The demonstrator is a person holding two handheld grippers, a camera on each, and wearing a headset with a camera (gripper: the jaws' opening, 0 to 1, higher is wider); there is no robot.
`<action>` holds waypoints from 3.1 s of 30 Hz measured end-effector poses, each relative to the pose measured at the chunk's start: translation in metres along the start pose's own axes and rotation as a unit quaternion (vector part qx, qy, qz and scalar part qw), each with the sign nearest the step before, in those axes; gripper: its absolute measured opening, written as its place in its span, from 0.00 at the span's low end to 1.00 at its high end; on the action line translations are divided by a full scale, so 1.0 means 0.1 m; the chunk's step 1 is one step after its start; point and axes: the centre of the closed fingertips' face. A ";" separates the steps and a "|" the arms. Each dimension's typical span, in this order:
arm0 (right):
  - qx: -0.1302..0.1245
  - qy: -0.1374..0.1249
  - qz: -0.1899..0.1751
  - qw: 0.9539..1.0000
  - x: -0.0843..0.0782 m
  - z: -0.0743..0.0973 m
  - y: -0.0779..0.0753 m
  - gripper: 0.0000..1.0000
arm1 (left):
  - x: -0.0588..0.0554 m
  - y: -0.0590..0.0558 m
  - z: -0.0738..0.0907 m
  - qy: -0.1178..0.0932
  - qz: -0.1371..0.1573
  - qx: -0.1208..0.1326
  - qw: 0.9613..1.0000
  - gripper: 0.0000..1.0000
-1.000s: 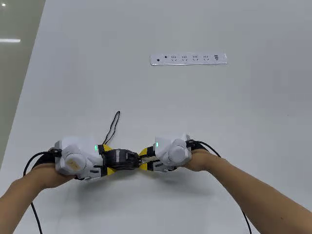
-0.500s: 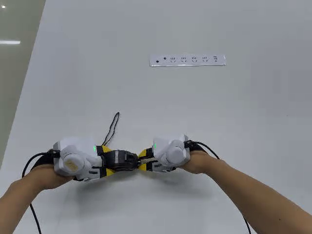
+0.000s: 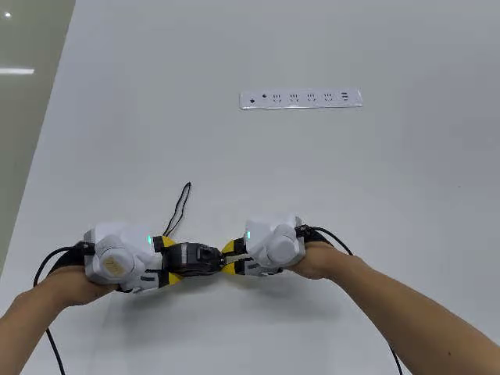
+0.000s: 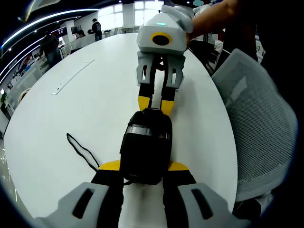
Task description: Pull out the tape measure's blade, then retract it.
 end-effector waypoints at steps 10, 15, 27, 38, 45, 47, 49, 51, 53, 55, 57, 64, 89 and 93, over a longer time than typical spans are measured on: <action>0.001 0.000 0.002 1.000 0.01 0.00 0.00 0.09 | 0.00 -0.01 0.00 0.003 0.001 -0.001 1.000 0.27; 0.003 -0.001 0.002 1.000 0.00 0.01 0.01 0.09 | 0.00 -0.01 0.00 0.003 0.001 -0.001 1.000 0.27; 0.005 -0.006 -0.003 1.000 0.00 0.00 0.01 0.09 | 0.00 -0.01 0.00 0.003 0.006 -0.003 1.000 0.27; 0.005 -0.003 -0.002 1.000 -0.07 0.06 0.01 0.09 | 0.01 -0.02 0.00 0.003 0.006 -0.003 1.000 0.27; 0.004 -0.005 -0.003 1.000 -0.08 0.08 0.01 0.09 | 0.01 -0.01 0.00 0.004 0.006 -0.003 1.000 0.27; 0.005 -0.005 -0.004 1.000 -0.09 0.09 0.01 0.09 | 0.01 -0.02 0.00 0.004 0.006 -0.003 1.000 0.27; 0.005 -0.005 -0.003 1.000 -0.09 0.10 0.01 0.09 | 0.01 -0.01 0.00 0.004 0.006 -0.003 1.000 0.27; 0.005 -0.006 -0.003 1.000 -0.09 0.10 0.01 0.09 | 0.00 -0.01 0.00 0.005 0.007 -0.003 1.000 0.27; 0.005 -0.005 -0.004 1.000 -0.10 0.11 0.01 0.09 | 0.00 -0.01 0.00 0.004 0.007 -0.003 1.000 0.27; 0.004 -0.005 -0.004 1.000 -0.10 0.12 0.01 0.09 | 0.00 -0.01 0.00 0.004 0.007 -0.003 1.000 0.27; 0.004 -0.004 -0.004 1.000 -0.11 0.12 0.01 0.09 | 0.00 -0.01 0.00 0.004 0.006 -0.003 1.000 0.27; 0.004 -0.006 -0.005 1.000 -0.12 0.15 0.01 0.09 | 0.00 -0.01 0.00 0.004 0.006 -0.004 1.000 0.27; 0.006 -0.006 -0.010 1.000 -0.19 0.25 0.01 0.10 | 0.02 -0.01 -0.01 0.007 0.007 -0.004 1.000 0.27; 0.007 -0.005 -0.011 1.000 -0.21 0.26 0.01 0.10 | 0.02 -0.01 -0.02 0.007 0.008 -0.004 1.000 0.27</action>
Point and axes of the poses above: the centre of the closed fingertips' face, and the gripper's own axes: z roughly backward along the fingers, y roughly to its left, x roughly out of its top, and after that the axes turned 6 degrees about z, right-handed
